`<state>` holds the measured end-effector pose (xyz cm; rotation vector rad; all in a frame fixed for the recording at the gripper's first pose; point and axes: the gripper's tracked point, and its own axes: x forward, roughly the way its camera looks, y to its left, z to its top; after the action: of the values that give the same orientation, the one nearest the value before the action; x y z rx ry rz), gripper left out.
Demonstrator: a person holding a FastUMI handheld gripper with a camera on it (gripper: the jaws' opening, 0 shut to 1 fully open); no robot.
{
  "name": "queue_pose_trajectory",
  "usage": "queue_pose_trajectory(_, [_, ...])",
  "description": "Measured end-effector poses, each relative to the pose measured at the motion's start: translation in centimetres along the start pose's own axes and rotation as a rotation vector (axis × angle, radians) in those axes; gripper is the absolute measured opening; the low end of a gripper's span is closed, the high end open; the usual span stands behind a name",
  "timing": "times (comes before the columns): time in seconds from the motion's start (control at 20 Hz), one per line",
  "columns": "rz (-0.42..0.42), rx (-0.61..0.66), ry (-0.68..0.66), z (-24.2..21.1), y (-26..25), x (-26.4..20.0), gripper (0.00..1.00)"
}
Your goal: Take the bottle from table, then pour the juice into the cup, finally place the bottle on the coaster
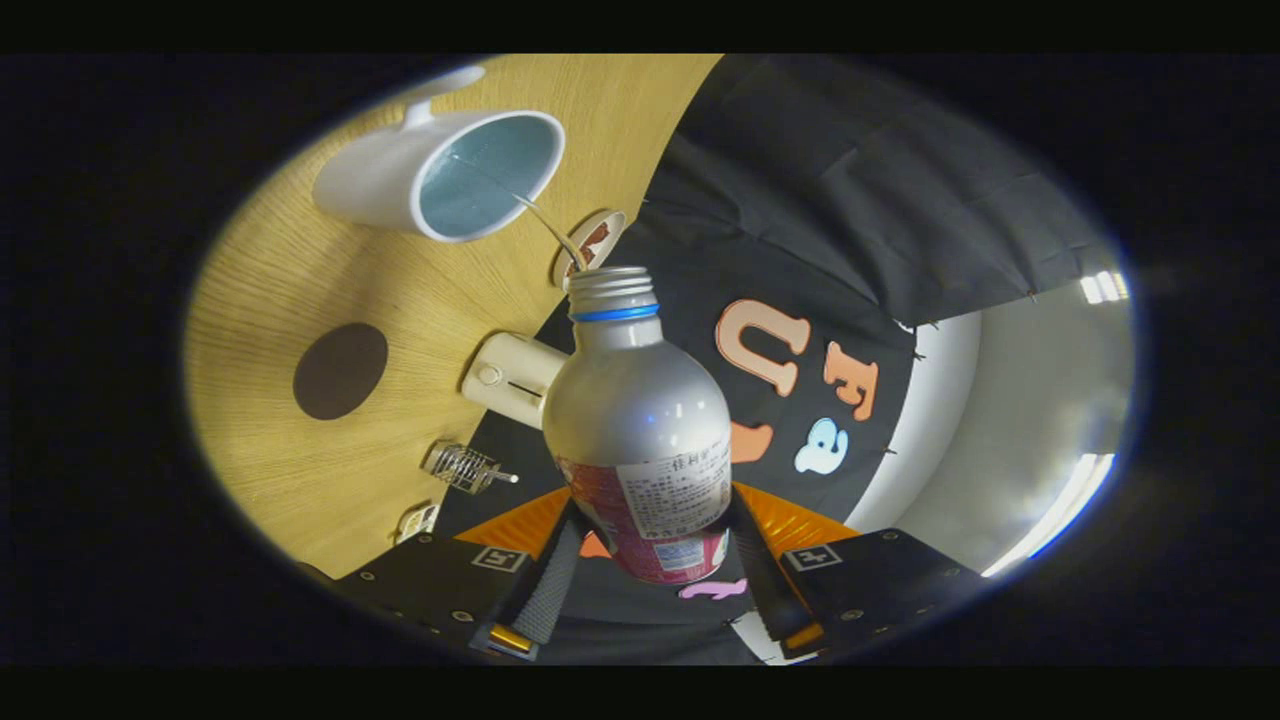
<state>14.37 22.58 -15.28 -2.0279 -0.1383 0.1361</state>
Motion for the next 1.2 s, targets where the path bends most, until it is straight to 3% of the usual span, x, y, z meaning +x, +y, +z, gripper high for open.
queue_pose_trajectory(0.65, [0.035,0.03,-0.039,1.8,0.7,-0.3,0.78])
queue_pose_trajectory(0.8, [0.116,0.159,-0.038,2.6,2.9,-0.9,0.78])
queue_pose_trajectory(1.2, [0.221,0.572,-0.007,3.3,4.5,-0.8,0.78])
